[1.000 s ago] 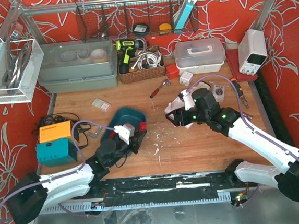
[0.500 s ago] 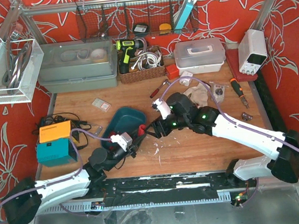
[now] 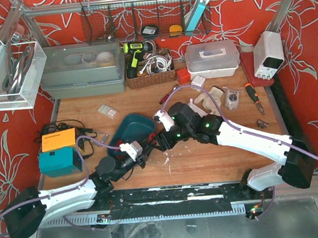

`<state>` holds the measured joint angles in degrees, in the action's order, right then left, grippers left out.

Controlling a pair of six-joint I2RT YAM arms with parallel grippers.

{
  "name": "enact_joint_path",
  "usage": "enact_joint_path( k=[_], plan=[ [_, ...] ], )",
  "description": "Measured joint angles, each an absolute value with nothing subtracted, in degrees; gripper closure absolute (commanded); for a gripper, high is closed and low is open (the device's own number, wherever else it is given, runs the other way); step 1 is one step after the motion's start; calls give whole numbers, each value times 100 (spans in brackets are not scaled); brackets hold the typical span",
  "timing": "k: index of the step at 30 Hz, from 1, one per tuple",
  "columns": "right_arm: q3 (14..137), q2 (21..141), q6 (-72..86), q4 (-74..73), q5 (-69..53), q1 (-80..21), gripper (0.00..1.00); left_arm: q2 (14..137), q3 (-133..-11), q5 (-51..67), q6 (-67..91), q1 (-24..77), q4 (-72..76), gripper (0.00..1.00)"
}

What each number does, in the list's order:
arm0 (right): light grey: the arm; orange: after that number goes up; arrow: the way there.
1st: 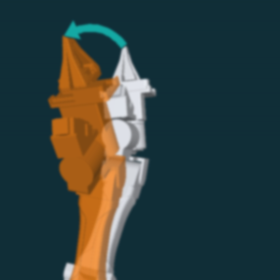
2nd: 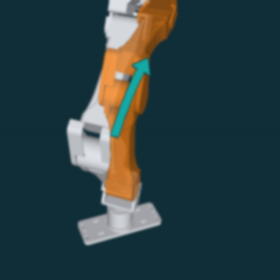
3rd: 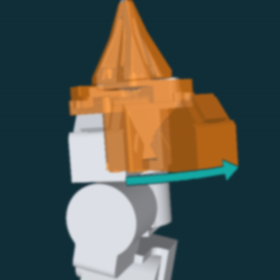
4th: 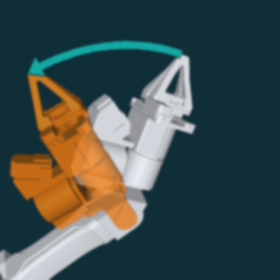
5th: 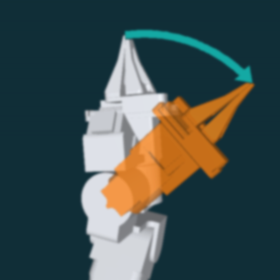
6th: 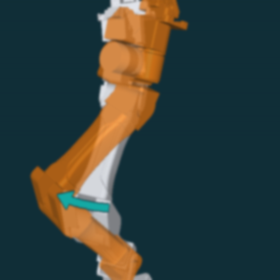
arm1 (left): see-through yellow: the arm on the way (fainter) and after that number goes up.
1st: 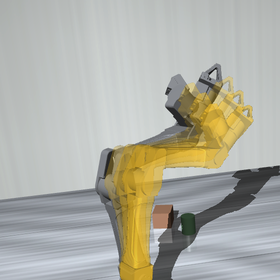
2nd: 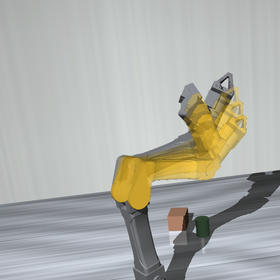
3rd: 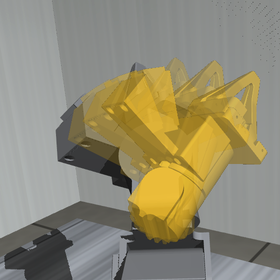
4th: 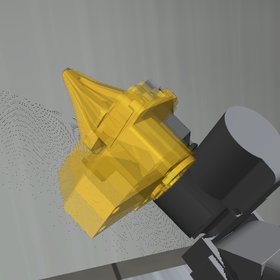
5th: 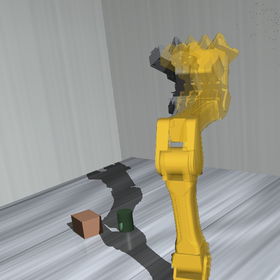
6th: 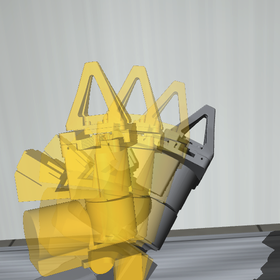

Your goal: Install the large spring

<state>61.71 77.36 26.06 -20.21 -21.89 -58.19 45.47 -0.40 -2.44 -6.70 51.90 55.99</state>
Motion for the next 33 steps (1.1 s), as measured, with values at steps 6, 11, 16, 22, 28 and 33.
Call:
enact_joint_path(
  k=[6, 11, 16, 22, 28, 33],
  plan=[
    [6191, 7874, 2615, -1898, -2154, -5828, 40, 4600, -40, -202, -698, 5190, 5618, 100],
    [6191, 7988, 2646, -1811, -2150, -5843, 57, 4670, -40, -139, -735, 5210, 5618, 100],
    [6193, 7992, 2622, -1734, -2119, -5878, 82, 4687, -40, -134, -753, 5210, 5616, 92],
    [6191, 7985, 2587, -1715, -1992, -5885, 100, 4689, -40, -248, -729, 5214, 5621, 53],
    [6090, 7828, 2534, -1772, -1229, -5850, 100, 4582, -40, -572, -615, 5218, 5599, 18],
    [5896, 7507, 2320, -1815, -246, -5688, 100, 4536, -40, -888, -523, 5218, 5524, 2]
  ],
)
